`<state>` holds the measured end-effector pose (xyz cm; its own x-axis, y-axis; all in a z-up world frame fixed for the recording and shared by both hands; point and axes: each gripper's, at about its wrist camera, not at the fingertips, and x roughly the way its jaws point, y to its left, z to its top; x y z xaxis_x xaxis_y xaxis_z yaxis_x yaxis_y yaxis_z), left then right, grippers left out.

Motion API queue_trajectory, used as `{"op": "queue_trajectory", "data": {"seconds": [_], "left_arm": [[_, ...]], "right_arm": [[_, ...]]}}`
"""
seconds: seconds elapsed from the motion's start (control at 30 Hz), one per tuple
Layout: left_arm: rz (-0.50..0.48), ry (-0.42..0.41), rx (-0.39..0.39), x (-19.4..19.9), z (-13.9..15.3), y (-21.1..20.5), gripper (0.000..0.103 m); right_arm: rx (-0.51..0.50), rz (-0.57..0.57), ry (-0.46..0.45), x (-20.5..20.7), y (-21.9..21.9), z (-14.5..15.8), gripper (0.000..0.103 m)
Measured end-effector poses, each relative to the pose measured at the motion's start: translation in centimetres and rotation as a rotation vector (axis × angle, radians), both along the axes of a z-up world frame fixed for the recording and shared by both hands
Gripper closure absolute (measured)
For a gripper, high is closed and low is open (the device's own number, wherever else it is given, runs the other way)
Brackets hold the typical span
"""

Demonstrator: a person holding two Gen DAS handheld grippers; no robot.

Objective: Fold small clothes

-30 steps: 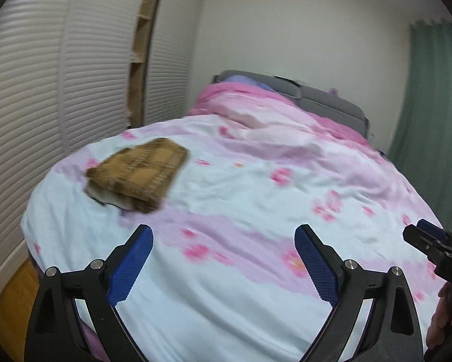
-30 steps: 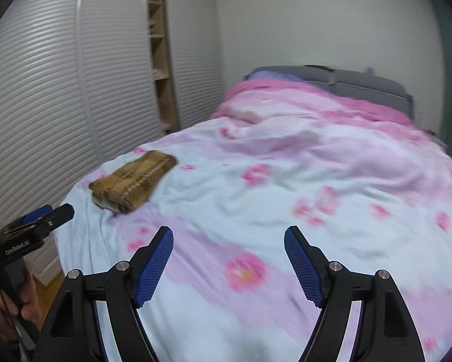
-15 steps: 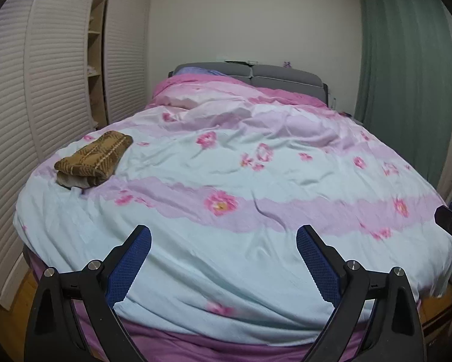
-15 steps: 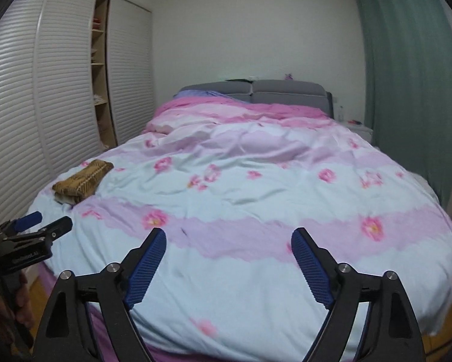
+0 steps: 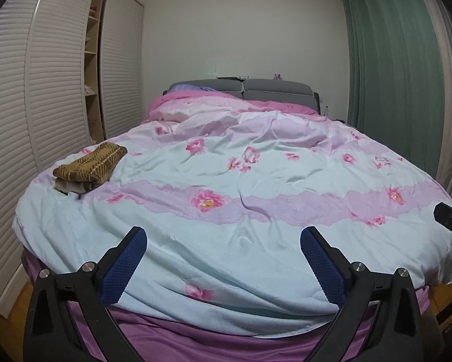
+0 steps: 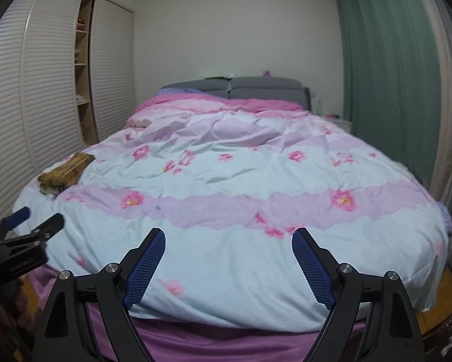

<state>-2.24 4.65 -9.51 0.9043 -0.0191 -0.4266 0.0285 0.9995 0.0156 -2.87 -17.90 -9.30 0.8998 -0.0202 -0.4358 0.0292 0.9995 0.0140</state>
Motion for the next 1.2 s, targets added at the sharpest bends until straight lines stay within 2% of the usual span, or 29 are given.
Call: {"op": "queue_trajectory", "data": {"seconds": [0.17, 0.37, 0.83, 1.2], "left_arm": [[0.009, -0.010, -0.002, -0.1, -0.5, 0.4, 0.000], [0.017, 0.020, -0.015, 0.4, -1.5, 0.9, 0.000], [0.006, 0.036, -0.043, 0.6, -1.9, 1.5, 0.000], [0.003, 0.032, -0.037, 0.5, -1.8, 1.4, 0.000]], "right_arm": [[-0.018, -0.019, 0.012, 0.5, -0.5, -1.0, 0.016], [-0.041, -0.004, 0.029, 0.7, 0.0, -1.8, 0.016], [0.039, -0.018, 0.073, 1.2, -1.6, -2.2, 0.016], [0.032, -0.016, 0.059, 0.9, -1.5, -1.9, 0.016]]}}
